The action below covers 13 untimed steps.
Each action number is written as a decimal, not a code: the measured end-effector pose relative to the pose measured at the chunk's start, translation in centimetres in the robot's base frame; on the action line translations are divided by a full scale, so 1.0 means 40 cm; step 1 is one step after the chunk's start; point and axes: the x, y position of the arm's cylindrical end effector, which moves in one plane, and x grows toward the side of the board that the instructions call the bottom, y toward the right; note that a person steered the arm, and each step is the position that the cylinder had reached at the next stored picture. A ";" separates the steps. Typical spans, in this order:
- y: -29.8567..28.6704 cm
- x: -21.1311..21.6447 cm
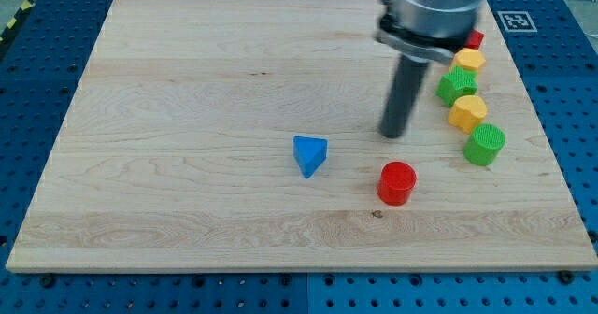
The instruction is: Slide the blue triangle to the left side of the green circle
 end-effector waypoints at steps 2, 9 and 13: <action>-0.471 0.009; 0.044 0.120; 0.108 0.073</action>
